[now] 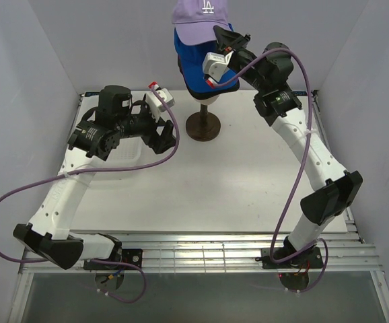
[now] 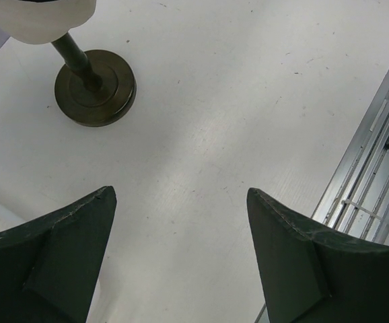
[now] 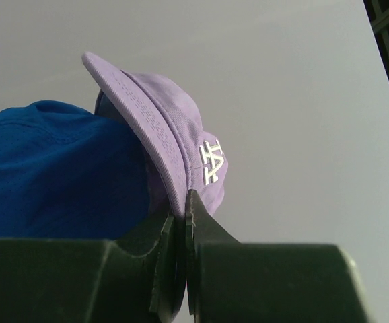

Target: Stack the hats

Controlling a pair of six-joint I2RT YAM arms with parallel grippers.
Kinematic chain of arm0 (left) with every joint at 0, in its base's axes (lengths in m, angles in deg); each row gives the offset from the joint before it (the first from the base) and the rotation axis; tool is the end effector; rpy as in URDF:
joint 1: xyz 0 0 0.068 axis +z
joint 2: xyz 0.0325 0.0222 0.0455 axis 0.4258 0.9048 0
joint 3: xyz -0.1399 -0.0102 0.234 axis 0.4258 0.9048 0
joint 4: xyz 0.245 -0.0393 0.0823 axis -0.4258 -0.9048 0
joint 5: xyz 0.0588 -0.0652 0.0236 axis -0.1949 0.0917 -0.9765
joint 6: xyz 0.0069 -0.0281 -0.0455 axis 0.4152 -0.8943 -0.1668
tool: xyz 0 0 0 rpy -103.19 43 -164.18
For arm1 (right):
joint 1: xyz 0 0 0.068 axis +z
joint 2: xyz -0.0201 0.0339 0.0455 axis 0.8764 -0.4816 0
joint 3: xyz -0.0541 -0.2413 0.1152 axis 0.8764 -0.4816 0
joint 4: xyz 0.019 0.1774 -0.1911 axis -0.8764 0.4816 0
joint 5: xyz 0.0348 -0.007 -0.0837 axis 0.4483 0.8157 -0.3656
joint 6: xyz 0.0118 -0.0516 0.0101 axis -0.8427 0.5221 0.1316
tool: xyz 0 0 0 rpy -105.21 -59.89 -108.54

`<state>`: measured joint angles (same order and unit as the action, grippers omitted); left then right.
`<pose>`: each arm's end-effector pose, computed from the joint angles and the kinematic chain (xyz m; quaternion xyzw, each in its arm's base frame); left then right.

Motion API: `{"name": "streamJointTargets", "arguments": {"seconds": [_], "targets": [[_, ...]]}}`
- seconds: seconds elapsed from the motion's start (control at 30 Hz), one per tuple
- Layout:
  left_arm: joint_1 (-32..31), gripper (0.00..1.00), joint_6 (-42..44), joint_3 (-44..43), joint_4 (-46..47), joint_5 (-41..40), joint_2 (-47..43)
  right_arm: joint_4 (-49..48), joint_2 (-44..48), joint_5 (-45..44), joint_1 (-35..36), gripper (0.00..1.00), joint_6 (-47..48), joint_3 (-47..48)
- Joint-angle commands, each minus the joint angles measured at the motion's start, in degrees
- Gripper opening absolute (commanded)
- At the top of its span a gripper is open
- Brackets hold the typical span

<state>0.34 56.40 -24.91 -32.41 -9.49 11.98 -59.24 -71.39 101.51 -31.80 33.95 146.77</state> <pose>0.2211 -0.1220 0.4459 0.4254 0.7407 -0.2516 0.4551 0.3240 0.1964 0.5287 -0.5122 0.2286 -0.2187 0.7985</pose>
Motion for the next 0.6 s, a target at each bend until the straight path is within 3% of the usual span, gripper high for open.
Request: {"name": "streamJointTargets", "arguments": {"seconds": [0.0, 0.33, 0.57], "targets": [[0.3, 0.89, 0.2, -0.8, 0.4, -0.2, -0.1, 1.9, 3.8, -1.6, 0.6, 0.08, 6.1, -2.1], [0.3, 0.89, 0.1, -0.8, 0.5, -0.3, -0.1, 2.5, 7.8, -4.3, 1.9, 0.08, 11.2, -11.5], [0.3, 0.89, 0.1, -0.6, 0.5, -0.6, -0.5, 3.2, 8.2, -4.7, 1.9, 0.08, 10.7, -12.9]]}}
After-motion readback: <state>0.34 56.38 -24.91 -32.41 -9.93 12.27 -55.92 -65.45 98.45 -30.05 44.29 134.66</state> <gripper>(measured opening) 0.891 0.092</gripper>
